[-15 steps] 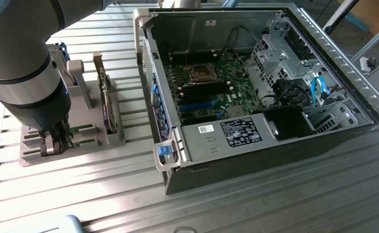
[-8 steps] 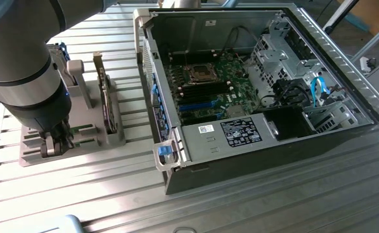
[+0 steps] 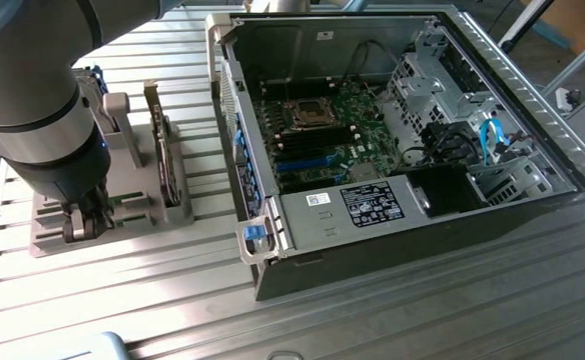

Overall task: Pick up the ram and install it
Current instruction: 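Pick up the ram and move it above insertion slot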

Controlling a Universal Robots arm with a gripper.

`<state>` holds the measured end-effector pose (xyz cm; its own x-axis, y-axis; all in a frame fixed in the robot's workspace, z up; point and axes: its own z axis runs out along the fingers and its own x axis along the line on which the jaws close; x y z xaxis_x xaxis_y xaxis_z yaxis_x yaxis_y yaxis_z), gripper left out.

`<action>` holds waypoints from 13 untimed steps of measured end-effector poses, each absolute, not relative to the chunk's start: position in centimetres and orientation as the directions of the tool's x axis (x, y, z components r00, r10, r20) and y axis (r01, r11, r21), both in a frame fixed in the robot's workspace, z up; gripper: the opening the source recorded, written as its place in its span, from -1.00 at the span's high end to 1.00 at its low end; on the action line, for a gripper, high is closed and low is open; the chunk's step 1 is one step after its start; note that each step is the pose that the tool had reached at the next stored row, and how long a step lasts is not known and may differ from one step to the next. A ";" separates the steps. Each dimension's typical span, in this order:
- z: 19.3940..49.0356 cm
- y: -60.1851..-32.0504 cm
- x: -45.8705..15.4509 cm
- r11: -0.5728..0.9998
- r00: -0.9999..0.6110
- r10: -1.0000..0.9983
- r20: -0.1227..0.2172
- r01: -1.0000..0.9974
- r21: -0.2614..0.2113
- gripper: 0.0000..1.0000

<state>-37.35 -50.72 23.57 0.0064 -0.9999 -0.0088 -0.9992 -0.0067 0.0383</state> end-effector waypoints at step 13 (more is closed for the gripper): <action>23.5 -50.1 -37.4 -0.007 0.006 -1.000 -0.010 -0.999 0.038 0.52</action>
<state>-37.35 -50.10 23.47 0.0064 -0.9999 -0.0099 -0.9992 -0.0068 0.0384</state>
